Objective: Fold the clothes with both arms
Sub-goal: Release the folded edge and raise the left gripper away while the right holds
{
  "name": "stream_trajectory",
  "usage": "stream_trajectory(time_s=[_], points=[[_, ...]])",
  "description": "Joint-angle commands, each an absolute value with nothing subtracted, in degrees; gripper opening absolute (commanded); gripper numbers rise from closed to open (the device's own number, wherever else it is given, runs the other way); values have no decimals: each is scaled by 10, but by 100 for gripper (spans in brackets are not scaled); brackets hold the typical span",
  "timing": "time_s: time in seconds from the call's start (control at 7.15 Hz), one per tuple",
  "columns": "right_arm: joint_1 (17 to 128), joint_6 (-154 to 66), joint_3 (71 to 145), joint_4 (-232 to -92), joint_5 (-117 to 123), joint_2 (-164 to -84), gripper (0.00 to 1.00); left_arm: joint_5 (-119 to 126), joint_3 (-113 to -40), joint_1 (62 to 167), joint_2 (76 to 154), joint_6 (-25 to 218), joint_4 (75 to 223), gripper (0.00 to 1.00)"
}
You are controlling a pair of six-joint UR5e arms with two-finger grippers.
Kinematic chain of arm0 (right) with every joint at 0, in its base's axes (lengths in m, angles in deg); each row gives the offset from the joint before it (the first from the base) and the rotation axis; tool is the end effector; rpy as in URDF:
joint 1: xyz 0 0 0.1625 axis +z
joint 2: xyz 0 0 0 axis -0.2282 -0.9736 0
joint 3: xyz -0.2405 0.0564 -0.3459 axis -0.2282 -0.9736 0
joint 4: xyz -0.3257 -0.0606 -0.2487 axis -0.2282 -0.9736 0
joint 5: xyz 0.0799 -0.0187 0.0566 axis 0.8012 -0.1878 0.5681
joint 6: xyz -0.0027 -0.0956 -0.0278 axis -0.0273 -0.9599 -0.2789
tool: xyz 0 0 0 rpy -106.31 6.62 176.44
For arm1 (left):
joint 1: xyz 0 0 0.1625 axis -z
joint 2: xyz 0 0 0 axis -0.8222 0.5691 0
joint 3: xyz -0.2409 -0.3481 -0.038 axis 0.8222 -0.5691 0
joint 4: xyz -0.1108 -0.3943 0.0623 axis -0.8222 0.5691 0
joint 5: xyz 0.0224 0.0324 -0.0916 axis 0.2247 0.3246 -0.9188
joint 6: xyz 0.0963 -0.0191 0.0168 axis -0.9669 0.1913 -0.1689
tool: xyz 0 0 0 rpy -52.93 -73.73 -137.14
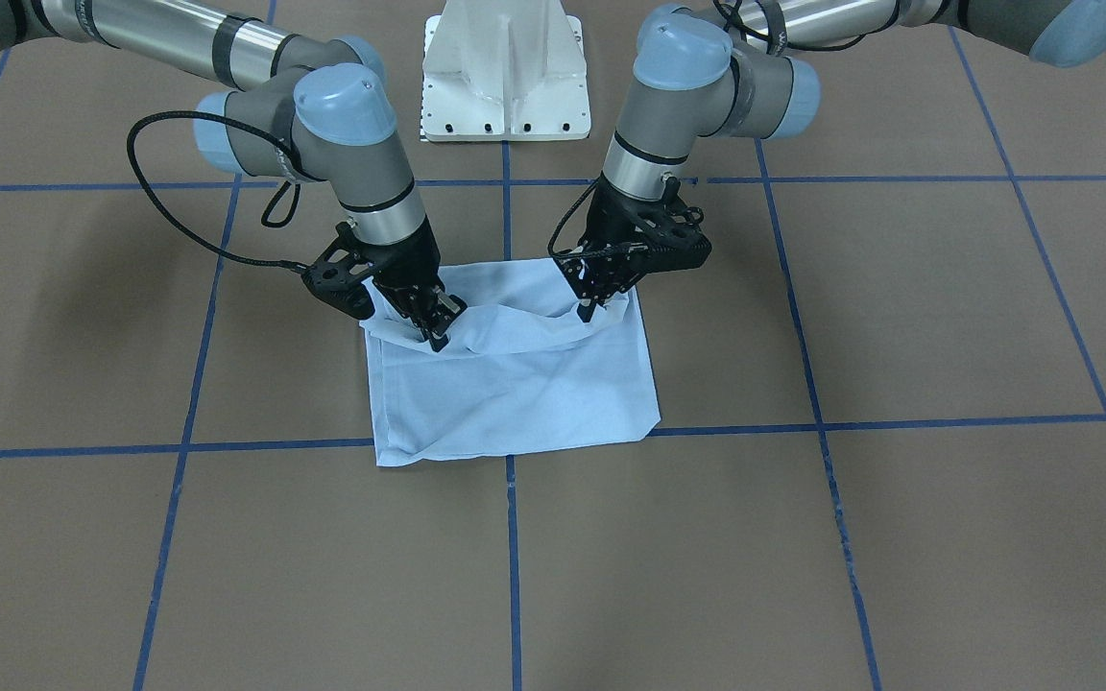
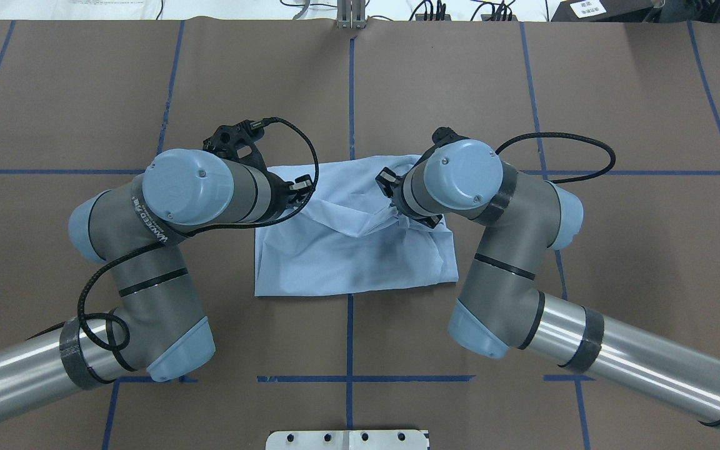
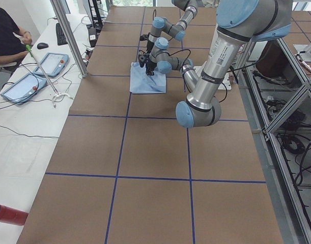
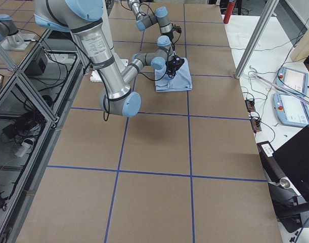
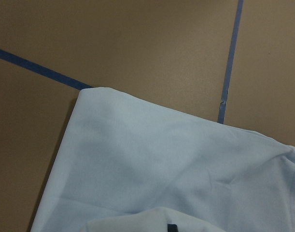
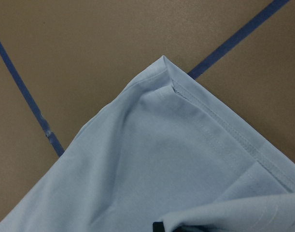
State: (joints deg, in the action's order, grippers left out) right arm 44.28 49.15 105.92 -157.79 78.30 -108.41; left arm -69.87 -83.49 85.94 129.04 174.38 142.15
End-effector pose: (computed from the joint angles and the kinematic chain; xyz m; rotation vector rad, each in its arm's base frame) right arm -0.5398 -0.4647 0.2473 -0.0378 -0.9800 0.7507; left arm 0.5088 -0.4458 0.2143 0.1829 1.0702 -0.4724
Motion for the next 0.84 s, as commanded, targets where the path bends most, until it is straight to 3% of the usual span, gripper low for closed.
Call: stream_trajectory(time_s=[0.0, 0.14, 0.28, 0.42, 0.7], points=[[488, 491, 1013, -1578, 833, -1056, 0, -699, -754, 890, 1343, 1746, 1428, 0], [512, 479, 978, -1578, 857, -1047, 0, -699, -680, 921, 1373, 1743, 1461, 6], [541, 426, 936, -1578, 859, -1020, 94, -698, -619, 949, 1400, 1685, 1480, 98], [552, 408, 930, -1578, 857, -1013, 100, -699, -613, 979, 1402, 1651, 1480, 100], [579, 379, 906, -1578, 866, -1010, 100, -732, -612, 996, 1401, 1619, 1486, 100]])
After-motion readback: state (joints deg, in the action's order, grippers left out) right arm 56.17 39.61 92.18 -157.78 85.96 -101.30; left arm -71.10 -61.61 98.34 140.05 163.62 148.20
